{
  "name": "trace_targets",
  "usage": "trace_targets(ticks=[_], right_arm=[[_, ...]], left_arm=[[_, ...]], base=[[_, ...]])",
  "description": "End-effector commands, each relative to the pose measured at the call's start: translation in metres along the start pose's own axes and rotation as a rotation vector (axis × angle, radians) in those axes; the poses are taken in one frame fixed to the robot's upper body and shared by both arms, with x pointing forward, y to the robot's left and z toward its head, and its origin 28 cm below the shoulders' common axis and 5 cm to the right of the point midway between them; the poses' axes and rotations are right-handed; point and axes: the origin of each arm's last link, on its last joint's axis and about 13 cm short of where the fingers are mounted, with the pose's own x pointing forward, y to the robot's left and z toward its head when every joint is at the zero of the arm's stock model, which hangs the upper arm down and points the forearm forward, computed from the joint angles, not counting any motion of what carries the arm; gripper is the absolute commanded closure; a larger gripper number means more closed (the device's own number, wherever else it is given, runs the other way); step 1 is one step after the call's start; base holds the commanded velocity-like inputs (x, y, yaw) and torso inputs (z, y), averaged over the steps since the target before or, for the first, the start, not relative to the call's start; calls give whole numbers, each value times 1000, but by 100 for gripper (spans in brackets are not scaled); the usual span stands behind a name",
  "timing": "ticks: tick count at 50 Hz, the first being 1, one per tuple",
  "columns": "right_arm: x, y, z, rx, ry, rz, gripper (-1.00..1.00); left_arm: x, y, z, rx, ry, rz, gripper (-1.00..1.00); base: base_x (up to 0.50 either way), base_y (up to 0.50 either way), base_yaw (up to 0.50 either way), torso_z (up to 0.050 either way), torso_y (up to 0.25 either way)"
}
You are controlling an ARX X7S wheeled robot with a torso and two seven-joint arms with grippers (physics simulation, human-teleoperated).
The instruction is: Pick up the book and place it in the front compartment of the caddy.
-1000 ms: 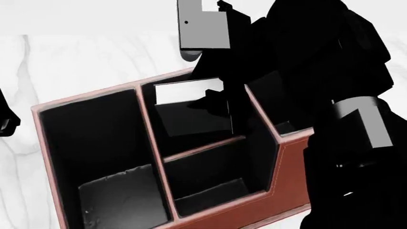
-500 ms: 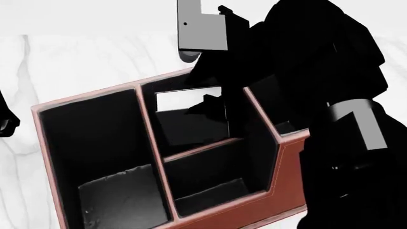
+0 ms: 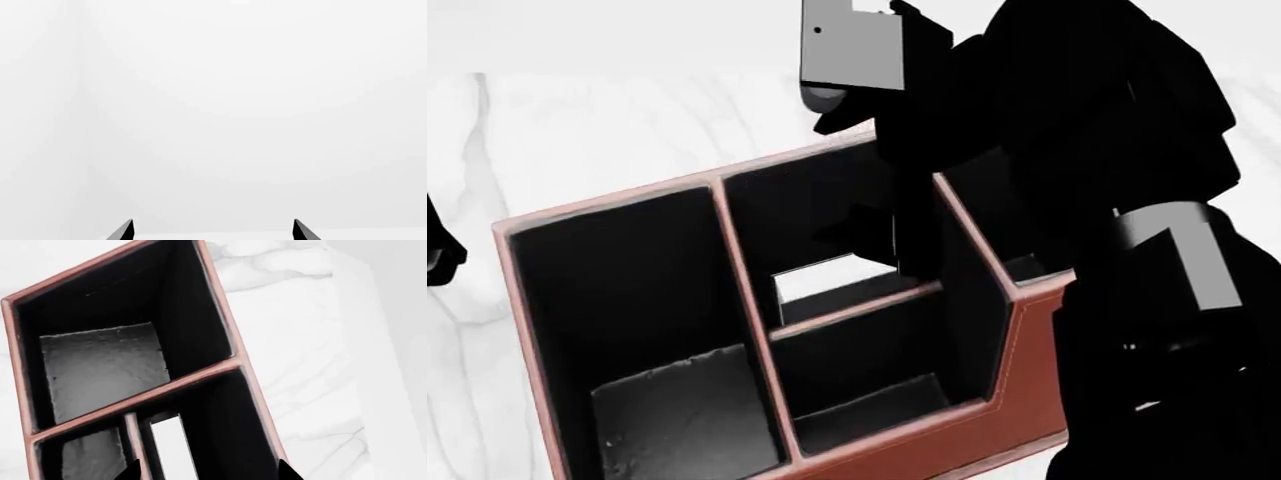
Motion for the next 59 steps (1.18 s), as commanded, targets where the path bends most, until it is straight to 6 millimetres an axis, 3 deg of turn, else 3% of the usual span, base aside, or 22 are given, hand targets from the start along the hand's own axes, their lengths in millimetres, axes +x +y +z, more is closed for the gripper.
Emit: trace_targets(ticks=[1, 14, 27, 43, 59], right_arm=[[2, -1, 6, -1, -20, 11, -100], [-11, -9, 19, -46, -31, -64, -100], [-51, -20, 37, -78, -44, -293, -100], [-85, -23, 37, -43, -66, -547, -100], [-121, -21, 41, -12, -224, -834, -100]], left_arm=[[2, 1, 2, -23, -18, 9, -100], [1, 1, 1, -21, -15, 5, -100], [1, 0, -1, -24, -13, 4, -100], [1, -1, -2, -24, -14, -2, -100], [1, -2, 1, -23, -20, -6, -100]], base=[[0, 0, 0, 0, 0], [0, 0, 0, 0, 0], [0, 0, 0, 0, 0], [0, 0, 0, 0, 0], [0, 0, 0, 0, 0]])
